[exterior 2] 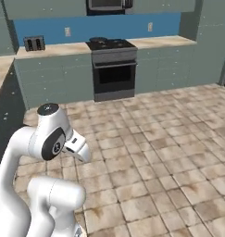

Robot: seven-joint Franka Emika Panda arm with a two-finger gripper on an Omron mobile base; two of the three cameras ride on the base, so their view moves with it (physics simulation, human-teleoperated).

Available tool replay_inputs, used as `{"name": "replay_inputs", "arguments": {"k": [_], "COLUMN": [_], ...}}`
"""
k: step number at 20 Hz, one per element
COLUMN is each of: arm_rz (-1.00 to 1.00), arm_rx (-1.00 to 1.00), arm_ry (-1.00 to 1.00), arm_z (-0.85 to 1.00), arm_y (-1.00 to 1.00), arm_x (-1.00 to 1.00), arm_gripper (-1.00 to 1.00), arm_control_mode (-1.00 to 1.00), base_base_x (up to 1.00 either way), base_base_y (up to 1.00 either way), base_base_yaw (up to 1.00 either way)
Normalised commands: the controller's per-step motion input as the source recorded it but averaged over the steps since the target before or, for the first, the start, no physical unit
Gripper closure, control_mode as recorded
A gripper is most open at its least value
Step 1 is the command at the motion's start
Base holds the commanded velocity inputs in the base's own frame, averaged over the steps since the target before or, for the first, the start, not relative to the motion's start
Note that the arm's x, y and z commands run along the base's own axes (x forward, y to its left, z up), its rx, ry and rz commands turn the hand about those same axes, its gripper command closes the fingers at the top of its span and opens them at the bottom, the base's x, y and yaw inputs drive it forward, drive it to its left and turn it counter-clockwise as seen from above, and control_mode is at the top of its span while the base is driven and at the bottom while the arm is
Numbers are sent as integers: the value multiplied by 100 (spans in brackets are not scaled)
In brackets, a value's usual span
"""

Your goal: Take the chicken drumsticks from the pan and place one on each plate on the dining counter.

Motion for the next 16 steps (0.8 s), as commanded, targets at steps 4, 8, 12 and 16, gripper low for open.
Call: {"name": "replay_inputs", "arguments": {"k": [4, 8, 12, 16], "arm_rz": [0, 0, 0, 0], "arm_rx": [0, 0, 0, 0], "arm_ry": [0, 0, 0, 0], "arm_z": [0, 0, 0, 0], "arm_y": [0, 0, 0, 0], "arm_x": [0, 0, 0, 0], "arm_gripper": [-100, -100, -100, -100], "arm_control_mode": [100, 100, 100, 100], "base_base_x": [100, 100, 100, 100], "base_base_y": [-28, -26, -33, -39], "base_base_yaw": [39, 52, 50, 10]}}
